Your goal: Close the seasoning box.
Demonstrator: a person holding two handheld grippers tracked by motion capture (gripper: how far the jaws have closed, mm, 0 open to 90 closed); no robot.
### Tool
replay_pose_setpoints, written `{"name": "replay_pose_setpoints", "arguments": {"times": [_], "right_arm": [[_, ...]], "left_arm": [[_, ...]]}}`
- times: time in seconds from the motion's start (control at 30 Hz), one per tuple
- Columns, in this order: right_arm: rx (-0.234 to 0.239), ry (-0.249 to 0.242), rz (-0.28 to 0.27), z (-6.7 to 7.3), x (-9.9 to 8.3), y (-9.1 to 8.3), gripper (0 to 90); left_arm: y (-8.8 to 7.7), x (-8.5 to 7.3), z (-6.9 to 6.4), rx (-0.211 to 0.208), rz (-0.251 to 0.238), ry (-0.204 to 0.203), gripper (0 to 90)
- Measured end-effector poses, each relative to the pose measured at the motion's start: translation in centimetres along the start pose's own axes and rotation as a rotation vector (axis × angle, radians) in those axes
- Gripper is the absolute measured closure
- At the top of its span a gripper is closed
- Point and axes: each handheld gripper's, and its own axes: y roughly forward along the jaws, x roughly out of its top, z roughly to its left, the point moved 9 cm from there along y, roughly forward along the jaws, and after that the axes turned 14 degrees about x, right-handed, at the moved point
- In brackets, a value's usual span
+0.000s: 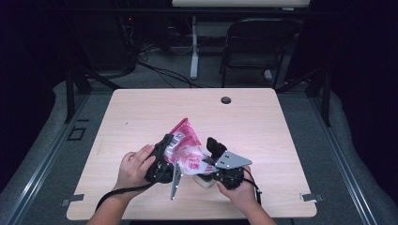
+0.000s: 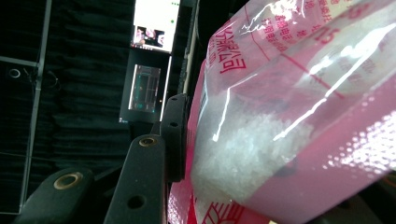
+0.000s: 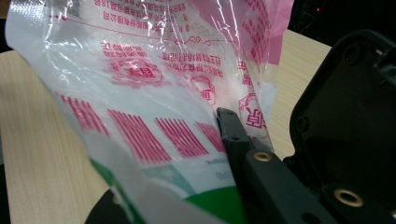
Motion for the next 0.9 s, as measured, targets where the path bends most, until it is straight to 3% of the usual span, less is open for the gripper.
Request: {"name": "replay_pose_setpoints", "arguments": {"times": [0.47,0.77,0.9], "right_arm": [[0.016,-0.009,-0.007,0.24,0.33,0.29,88.0],[0.009,-0.006,-0.011,0.13,0.41,0.21,88.4],[0.01,-0.005,-0.017,0.16,0.5,0.16,88.6]], "left_arm": [[-0.34,-0.31,0.52,0.018,0.016,0.009,65.3],[-0.22,-0.65,0.07,-0.006,0.028,-0.007,66.3],[-0.2,-0.8,-0.03,-0.017,0.036,-0.035,66.2]]}}
